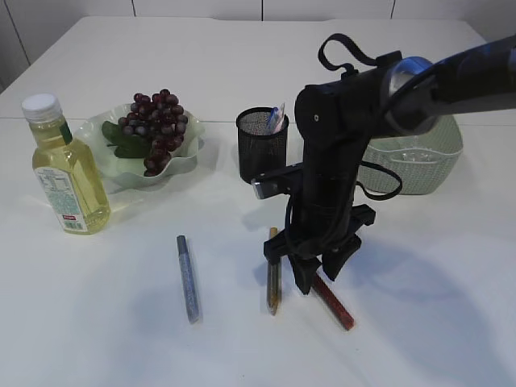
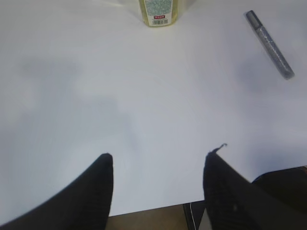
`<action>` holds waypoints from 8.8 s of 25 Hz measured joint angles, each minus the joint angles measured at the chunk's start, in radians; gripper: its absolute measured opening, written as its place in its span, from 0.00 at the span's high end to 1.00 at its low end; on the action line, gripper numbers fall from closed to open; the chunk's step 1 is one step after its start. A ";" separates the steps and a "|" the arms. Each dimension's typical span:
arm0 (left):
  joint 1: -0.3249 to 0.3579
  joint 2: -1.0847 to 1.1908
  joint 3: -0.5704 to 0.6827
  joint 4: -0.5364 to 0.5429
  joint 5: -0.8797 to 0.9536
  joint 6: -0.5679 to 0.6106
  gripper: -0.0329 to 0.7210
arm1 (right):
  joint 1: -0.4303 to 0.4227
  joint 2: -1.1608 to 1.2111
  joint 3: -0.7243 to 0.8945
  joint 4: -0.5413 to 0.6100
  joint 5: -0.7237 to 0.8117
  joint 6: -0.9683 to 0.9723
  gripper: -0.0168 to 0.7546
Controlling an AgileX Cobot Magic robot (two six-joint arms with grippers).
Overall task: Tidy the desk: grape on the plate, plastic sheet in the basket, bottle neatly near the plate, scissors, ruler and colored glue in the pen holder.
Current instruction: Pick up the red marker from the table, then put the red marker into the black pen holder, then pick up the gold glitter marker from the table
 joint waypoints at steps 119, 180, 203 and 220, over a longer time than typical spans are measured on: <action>0.000 0.000 0.000 0.083 0.000 0.000 0.38 | -0.075 -0.006 -0.087 -0.094 -1.252 -0.083 0.86; 0.000 0.000 0.000 0.106 0.000 -0.036 0.38 | -0.067 -0.005 -0.658 0.019 0.035 0.057 0.55; 0.000 0.000 0.000 0.081 0.000 -0.087 0.38 | -0.067 -0.239 -0.393 0.027 0.149 0.217 0.55; 0.000 0.053 0.000 0.053 0.000 -0.108 0.38 | -0.010 -0.199 -0.335 0.083 0.149 0.435 0.55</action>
